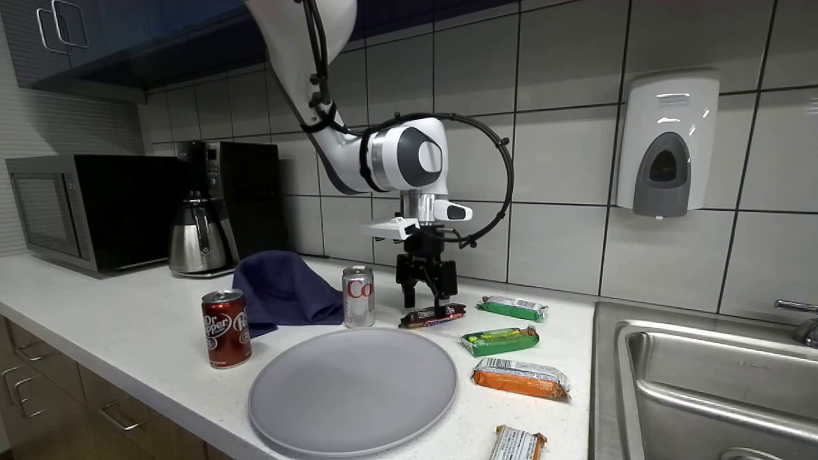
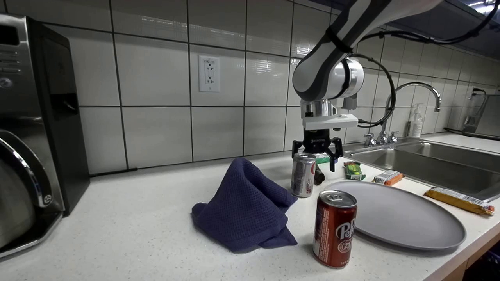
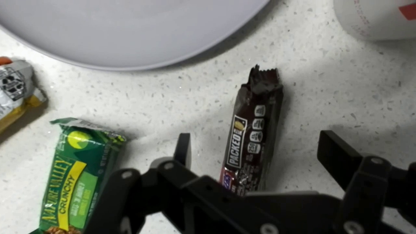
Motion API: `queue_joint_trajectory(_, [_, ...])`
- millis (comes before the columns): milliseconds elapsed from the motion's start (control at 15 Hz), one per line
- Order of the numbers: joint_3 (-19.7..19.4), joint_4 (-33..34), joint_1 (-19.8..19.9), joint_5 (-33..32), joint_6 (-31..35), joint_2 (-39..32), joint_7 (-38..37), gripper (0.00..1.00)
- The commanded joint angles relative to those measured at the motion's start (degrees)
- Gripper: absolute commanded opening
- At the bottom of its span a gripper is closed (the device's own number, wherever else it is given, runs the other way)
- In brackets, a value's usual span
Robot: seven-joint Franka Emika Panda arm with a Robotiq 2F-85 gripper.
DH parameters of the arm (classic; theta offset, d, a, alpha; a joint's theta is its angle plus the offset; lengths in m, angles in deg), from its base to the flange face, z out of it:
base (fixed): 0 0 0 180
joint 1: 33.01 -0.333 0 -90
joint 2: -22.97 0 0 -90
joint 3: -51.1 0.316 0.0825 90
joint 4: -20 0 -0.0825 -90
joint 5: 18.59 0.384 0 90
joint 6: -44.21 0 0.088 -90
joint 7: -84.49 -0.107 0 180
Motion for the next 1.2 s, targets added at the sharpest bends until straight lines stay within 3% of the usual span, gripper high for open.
queue_joint_trajectory(0, [-0.5,1.0,-0.1,0.2,0.2,-1.2,0.0,1.0])
queue_joint_trajectory(800, [-0.4,1.0,0.1,0.2,0.1,-0.6,1.0,1.0])
queue_joint_trajectory(867, [-0.4,1.0,0.1,0.3,0.2,-0.6,1.0,0.75])
queue_joint_trajectory(933, [-0.3,1.0,0.2,0.3,0.3,-0.6,1.0,0.74])
queue_joint_trajectory(1133, [-0.4,1.1,0.2,0.3,0.3,-0.7,1.0,0.49])
